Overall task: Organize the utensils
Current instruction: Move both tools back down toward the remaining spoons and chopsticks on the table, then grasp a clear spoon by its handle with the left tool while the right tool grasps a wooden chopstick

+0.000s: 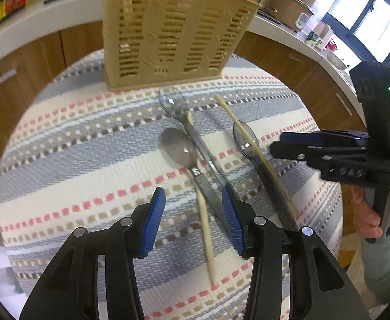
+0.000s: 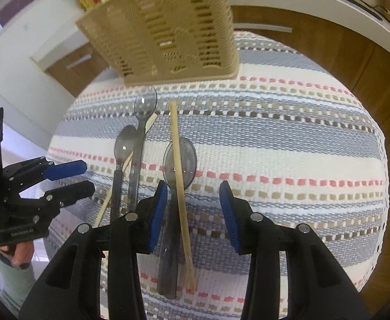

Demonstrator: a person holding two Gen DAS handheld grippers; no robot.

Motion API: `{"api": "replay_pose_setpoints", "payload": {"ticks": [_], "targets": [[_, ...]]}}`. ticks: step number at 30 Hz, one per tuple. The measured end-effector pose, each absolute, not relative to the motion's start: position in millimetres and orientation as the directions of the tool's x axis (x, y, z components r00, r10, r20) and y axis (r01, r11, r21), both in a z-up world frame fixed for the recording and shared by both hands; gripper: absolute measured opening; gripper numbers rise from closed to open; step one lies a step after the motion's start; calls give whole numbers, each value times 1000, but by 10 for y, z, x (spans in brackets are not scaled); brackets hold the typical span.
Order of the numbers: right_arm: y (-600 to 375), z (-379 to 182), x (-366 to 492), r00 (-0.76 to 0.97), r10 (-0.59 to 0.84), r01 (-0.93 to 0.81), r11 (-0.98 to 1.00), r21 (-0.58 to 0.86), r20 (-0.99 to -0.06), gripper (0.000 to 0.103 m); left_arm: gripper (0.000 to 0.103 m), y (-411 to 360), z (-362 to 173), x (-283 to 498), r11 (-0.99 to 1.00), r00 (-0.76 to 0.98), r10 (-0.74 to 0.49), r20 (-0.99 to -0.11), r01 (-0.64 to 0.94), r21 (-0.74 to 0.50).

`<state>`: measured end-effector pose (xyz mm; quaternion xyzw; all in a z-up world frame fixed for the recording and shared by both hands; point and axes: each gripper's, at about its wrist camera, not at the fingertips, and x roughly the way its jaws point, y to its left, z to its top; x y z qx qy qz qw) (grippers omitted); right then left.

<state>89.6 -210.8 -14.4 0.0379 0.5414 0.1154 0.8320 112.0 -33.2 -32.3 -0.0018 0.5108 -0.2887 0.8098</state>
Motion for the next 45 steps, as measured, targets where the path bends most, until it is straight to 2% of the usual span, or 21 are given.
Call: {"api": "replay_pose_setpoints", "payload": {"ticks": [5, 9, 18, 23, 26, 28, 31, 39, 45], "targets": [[-1955, -230, 997, 348, 196, -168, 975, 145, -917, 36, 41, -435, -393, 1249, 861, 286, -432, -855, 414, -296], [-1840, -260, 1002, 329, 160, -188, 977, 102, -931, 25, 28, -524, -472, 1372, 883, 260, -403, -877, 360, -300], [-1719, -282, 1010, 326, 148, -199, 976, 85, -934, 6, 27, -780, -476, 1420, 906, 277, -320, -906, 368, -207], [-1815, -241, 954, 335, 167, -189, 976, 108, -927, 5, 26, -855, -481, 1432, 914, 286, -303, -909, 359, -191], [-1865, -214, 924, 342, 179, -182, 976, 122, -922, 5, 15, -1040, -533, 1443, 923, 312, -253, -916, 361, -132], [-1907, -181, 893, 347, 191, -182, 974, 134, -918, 5, 11, -1071, -541, 1422, 922, 314, -262, -912, 360, -141], [-1989, -115, 826, 360, 199, -187, 972, 139, -911, 5, 10, -1067, -528, 1383, 922, 334, -271, -903, 359, -144], [-2088, 68, 707, 399, 264, -229, 956, 183, -878, 5, 9, -857, -231, 1229, 898, 408, -385, -828, 372, -235], [-2102, -120, 768, 354, 215, -204, 968, 149, -910, 5, 9, -812, -222, 1199, 891, 399, -400, -825, 379, -248]]}}
